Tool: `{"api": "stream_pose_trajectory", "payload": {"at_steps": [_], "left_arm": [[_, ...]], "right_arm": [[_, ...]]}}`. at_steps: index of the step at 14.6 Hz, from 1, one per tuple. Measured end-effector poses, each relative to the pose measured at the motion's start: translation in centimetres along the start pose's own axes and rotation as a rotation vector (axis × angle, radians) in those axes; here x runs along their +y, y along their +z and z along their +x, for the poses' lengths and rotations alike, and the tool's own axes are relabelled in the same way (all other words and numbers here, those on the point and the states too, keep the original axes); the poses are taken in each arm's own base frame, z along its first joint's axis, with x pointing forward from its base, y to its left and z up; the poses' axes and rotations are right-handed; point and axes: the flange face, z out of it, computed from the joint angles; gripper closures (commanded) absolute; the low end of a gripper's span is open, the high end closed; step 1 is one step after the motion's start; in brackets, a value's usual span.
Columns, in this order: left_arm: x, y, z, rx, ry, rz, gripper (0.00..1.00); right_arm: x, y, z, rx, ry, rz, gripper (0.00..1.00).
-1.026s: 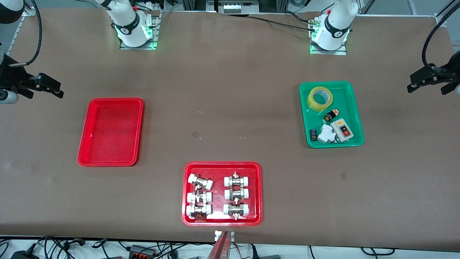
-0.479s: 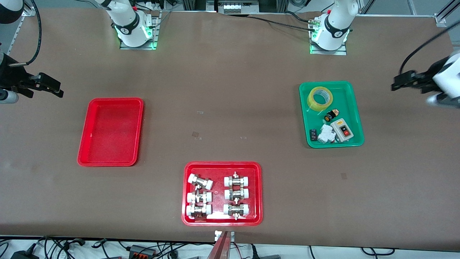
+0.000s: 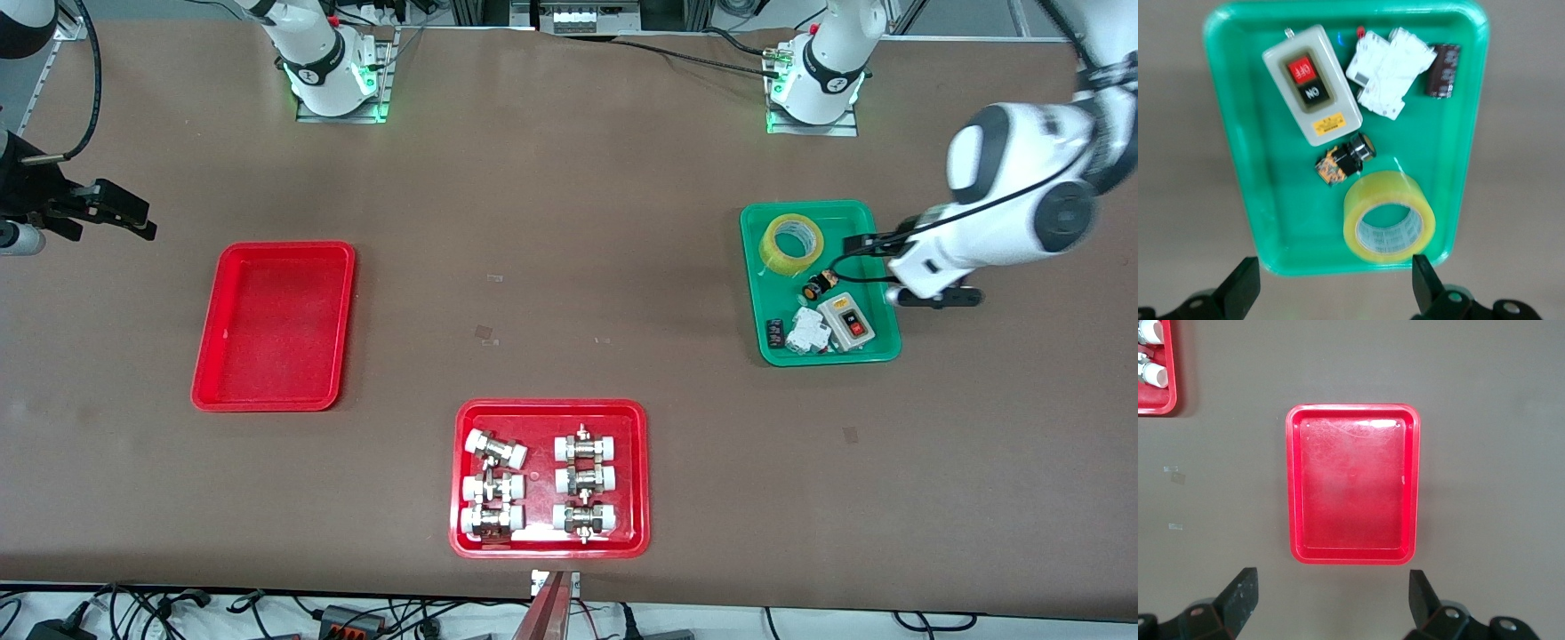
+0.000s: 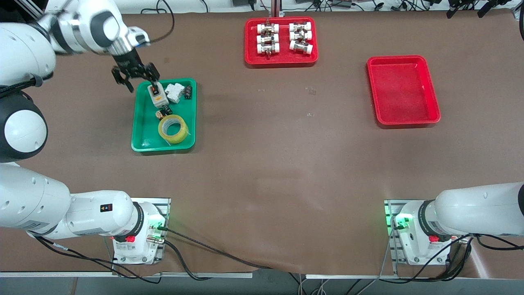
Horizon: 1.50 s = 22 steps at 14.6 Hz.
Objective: Left arm passes tape to right arm into tray
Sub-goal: 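Reach the left gripper down to the yellow tape roll in the green tray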
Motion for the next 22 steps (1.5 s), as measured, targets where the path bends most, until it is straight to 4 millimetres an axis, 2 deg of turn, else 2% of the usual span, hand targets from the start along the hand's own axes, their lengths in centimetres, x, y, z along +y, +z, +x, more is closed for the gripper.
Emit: {"api": "stream_pose_trajectory", "payload": {"at_steps": [2,4,7,9,11,16,20,22], "left_arm": [[-0.3,5.0,-1.2,-0.001,-0.015,-0.001,0.0],[-0.6,8.0,-2.0,0.001,-0.027,-0.009,0.0],[-0.1,10.2,-2.4,-0.017,-0.028,-0.013,0.0],[0.4,11.1,-2.4,-0.031,-0.033,-0.015,0.06],[0.4,11.9,-2.5,-0.038,-0.035,-0.015,0.18],[0.3,13.0,-2.8,-0.055,-0.036,-0.015,0.63],[0.3,13.3,-2.9,-0.059,-0.036,-0.014,0.85],[0.3,13.3,-3.0,-0.06,-0.036,-0.015,0.9]], "right_arm": [[0.1,0.0,0.0,0.0,0.001,0.0,0.0],[0.1,0.0,0.0,0.0,0.002,0.0,0.0],[0.2,0.0,0.0,0.0,0.003,0.0,0.0],[0.2,0.0,0.0,0.0,0.004,0.0,0.0],[0.2,0.0,0.0,-0.001,0.004,0.0,0.0],[0.3,0.0,0.0,-0.001,0.006,0.0,0.0],[0.4,0.0,0.0,-0.002,0.007,0.0,0.0],[0.4,0.0,0.0,-0.002,0.008,0.0,0.0]]}}
